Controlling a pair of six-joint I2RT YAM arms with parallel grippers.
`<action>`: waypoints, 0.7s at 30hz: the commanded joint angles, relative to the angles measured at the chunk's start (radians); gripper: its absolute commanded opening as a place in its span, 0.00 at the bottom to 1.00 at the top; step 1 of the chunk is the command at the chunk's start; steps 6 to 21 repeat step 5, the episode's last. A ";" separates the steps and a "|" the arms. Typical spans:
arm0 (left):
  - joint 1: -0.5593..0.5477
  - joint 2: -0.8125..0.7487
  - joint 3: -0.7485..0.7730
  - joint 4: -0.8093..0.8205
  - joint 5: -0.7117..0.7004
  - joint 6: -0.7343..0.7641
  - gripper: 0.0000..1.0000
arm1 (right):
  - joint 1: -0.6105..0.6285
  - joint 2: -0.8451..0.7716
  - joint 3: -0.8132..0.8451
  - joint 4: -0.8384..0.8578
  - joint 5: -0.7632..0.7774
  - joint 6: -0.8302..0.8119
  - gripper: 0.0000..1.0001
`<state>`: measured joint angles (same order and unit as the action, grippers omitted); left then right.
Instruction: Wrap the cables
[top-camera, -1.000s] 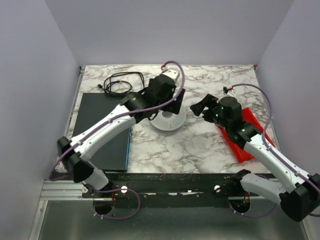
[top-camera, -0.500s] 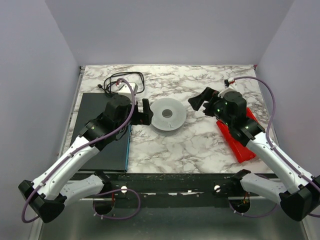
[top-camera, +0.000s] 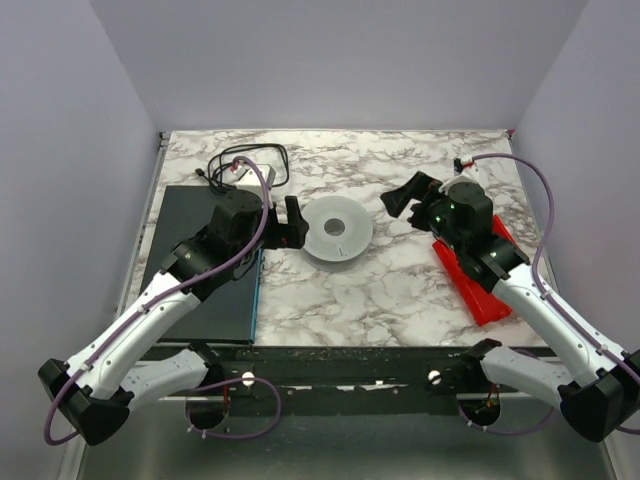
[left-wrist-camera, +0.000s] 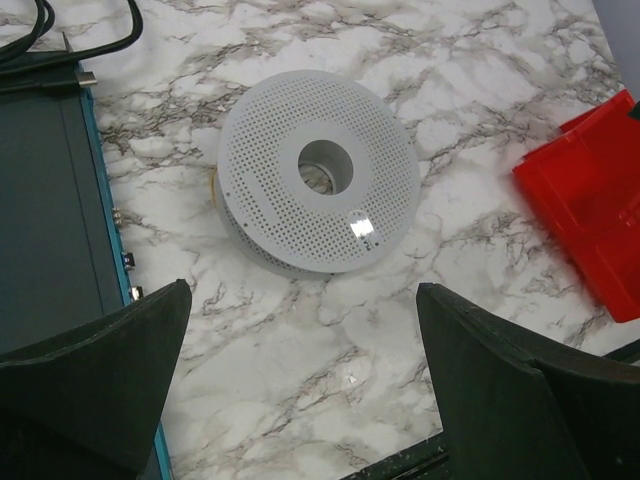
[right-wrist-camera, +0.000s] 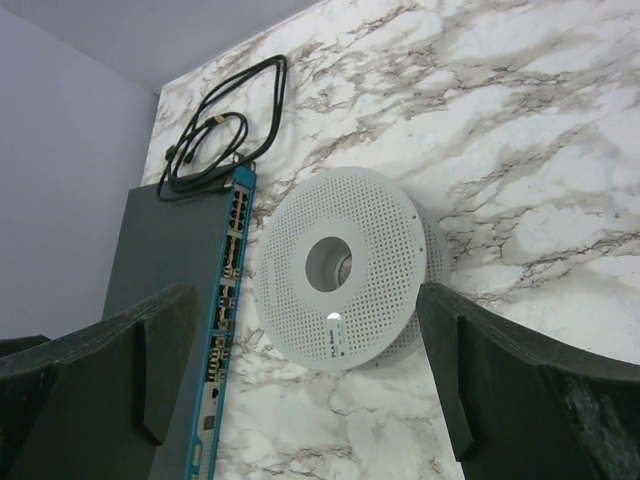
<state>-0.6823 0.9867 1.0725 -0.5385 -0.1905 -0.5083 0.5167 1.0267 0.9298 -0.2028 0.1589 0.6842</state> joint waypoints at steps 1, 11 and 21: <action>0.004 -0.017 -0.020 0.038 -0.001 -0.021 0.99 | -0.001 -0.021 -0.021 0.021 0.037 0.013 1.00; 0.004 -0.044 -0.043 0.051 -0.025 -0.037 0.99 | -0.002 -0.024 -0.027 0.020 0.042 0.011 1.00; 0.004 -0.044 -0.043 0.051 -0.025 -0.037 0.99 | -0.002 -0.024 -0.027 0.020 0.042 0.011 1.00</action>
